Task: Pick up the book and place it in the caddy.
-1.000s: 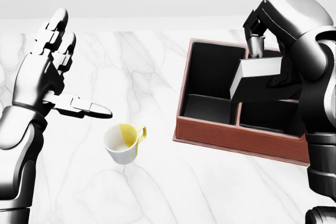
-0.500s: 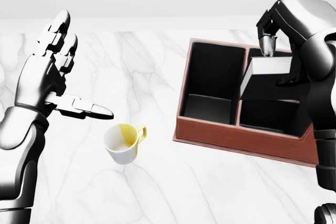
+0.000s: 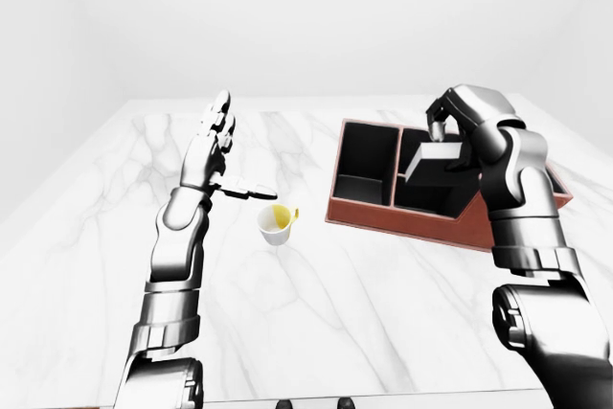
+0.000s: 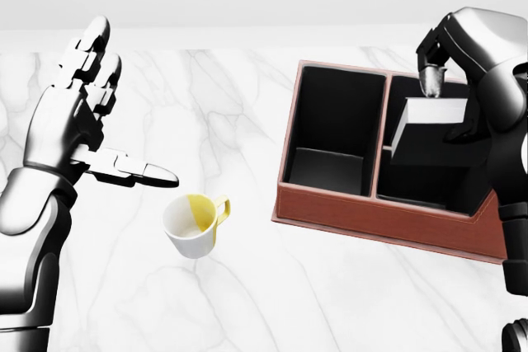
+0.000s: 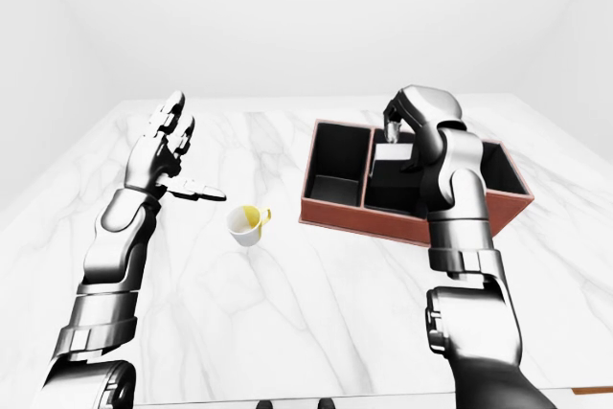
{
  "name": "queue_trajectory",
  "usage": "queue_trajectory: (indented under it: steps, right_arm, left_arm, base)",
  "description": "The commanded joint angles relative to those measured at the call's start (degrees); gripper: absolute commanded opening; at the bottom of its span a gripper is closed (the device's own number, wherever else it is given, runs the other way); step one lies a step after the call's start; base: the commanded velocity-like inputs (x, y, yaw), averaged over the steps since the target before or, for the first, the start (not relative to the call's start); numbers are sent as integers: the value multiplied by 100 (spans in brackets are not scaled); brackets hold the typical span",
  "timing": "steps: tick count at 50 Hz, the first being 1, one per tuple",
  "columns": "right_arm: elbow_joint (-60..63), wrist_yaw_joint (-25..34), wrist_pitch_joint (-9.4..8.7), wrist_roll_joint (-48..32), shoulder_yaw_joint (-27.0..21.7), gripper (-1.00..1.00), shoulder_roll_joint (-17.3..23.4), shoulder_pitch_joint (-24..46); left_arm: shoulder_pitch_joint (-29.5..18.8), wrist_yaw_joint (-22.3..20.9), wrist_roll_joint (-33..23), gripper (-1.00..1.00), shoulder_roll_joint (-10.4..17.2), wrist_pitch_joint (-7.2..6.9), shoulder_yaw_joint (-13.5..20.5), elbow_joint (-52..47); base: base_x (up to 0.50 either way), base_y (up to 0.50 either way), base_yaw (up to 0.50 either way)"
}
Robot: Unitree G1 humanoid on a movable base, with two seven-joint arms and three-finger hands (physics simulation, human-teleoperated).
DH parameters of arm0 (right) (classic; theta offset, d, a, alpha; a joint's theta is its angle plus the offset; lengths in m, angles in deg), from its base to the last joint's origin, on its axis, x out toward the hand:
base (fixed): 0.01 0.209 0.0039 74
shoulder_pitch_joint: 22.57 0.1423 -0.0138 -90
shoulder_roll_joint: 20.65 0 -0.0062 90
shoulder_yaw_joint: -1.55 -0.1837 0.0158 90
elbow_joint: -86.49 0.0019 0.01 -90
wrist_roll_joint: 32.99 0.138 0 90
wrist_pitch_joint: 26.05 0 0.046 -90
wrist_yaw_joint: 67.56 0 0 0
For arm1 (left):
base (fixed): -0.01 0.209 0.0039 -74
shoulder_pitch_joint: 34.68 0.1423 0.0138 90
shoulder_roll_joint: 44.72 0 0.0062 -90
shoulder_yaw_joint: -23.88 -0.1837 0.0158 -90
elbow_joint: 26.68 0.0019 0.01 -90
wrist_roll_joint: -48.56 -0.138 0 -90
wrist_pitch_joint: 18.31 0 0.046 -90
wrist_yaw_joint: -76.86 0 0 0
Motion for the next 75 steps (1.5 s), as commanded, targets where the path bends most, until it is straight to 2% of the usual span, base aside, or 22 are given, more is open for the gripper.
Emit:
queue_trajectory:
  steps: [1,16,26,42,60,68,75]
  right_arm:
    - [-238,-323,0,-119,14,-100,12,53]
    - [-899,-814,4,-197,90,-100,-27,169]
    - [-1577,-1341,102,-269,193,-100,-77,351]
    - [-2377,-1836,311,-259,321,-100,-114,536]
    - [-3050,-2232,458,-230,423,-100,-109,735]
    - [-3702,-2608,619,-179,493,-100,-93,912]
    - [-4028,-2808,663,-149,549,-100,-81,1014]
  left_arm:
    - [17,15,-9,100,4,0,7,2]
    - [49,27,-25,100,2,0,3,5]
    - [78,27,-29,100,5,0,11,-66]
    - [106,36,-21,100,32,0,43,-70]
    - [164,45,-32,100,54,0,69,-208]
    - [169,61,-61,100,42,0,62,-194]
    - [166,79,-71,100,44,0,67,-177]
  base:
    - [0,0,0]
    - [0,0,0]
    - [0,0,0]
    - [0,0,0]
    - [0,0,0]
    - [0,0,0]
    - [0,0,0]
